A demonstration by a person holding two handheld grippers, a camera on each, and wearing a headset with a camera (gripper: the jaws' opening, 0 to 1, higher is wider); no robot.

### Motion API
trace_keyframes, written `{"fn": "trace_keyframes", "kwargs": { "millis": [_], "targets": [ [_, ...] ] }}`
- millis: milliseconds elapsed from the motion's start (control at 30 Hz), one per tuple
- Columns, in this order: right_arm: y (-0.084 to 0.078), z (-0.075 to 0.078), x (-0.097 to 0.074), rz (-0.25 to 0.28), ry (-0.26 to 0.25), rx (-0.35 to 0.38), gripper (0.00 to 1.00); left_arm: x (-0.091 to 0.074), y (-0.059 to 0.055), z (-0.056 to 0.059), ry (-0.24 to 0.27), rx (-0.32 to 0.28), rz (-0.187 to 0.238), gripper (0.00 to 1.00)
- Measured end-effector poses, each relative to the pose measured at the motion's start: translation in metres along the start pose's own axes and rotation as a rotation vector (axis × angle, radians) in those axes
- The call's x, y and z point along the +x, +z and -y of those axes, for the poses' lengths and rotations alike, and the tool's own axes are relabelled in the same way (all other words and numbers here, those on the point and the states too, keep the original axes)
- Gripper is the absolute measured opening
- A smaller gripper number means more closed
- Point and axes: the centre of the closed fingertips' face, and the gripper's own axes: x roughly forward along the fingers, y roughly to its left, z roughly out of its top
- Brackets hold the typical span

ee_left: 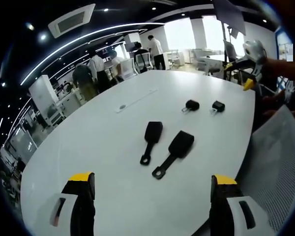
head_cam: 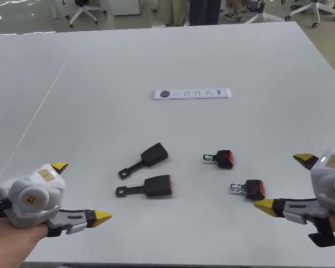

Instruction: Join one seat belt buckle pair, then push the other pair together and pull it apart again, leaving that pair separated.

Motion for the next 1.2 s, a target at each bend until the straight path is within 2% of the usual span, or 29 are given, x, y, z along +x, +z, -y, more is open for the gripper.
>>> {"fn": "trace_keyframes", "kwargs": {
  "millis": [100,333,467,500,733,800,867,967,1100,1200],
  "targets": [
    [-0.005,0.002,0.000,-0.011,0.000,-0.004,0.89,0.002,0.001,0.001,-0.006,0.002,-0.004,0.99],
    [0.000,0.005,0.000,0.003,0.000,-0.033,0.87,0.007,0.006,0.005,-0.020,0.019,0.002,0.98],
    [-0.004,0.003,0.003,-0.016,0.026,-0.051,0.82,0.011,0.009,0.012,-0.042,0.067,-0.012,0.99],
    [-0.005,0.004,0.004,-0.024,0.026,-0.067,0.80,0.012,0.009,0.013,-0.052,0.070,-0.015,0.95],
    [-0.007,0.005,0.007,-0.023,0.033,-0.065,0.77,0.021,0.014,0.020,-0.090,0.074,-0.018,0.84],
    [-0.010,0.005,0.009,-0.031,0.040,-0.073,0.76,0.026,0.016,0.024,-0.107,0.096,-0.020,0.87],
    [-0.012,0.004,0.010,-0.044,0.047,-0.084,0.75,0.031,0.018,0.025,-0.106,0.141,-0.021,0.88],
    [-0.011,0.001,0.010,-0.055,0.065,-0.114,0.68,0.037,0.021,0.029,-0.128,0.137,-0.020,0.82],
    [-0.007,0.000,0.012,-0.061,0.068,-0.136,0.66,0.048,0.021,0.031,-0.153,0.136,-0.035,0.76],
    [-0.009,-0.004,0.017,-0.091,0.105,-0.220,0.63,0.055,0.023,0.033,-0.172,0.151,-0.032,0.74]
  ]
}}
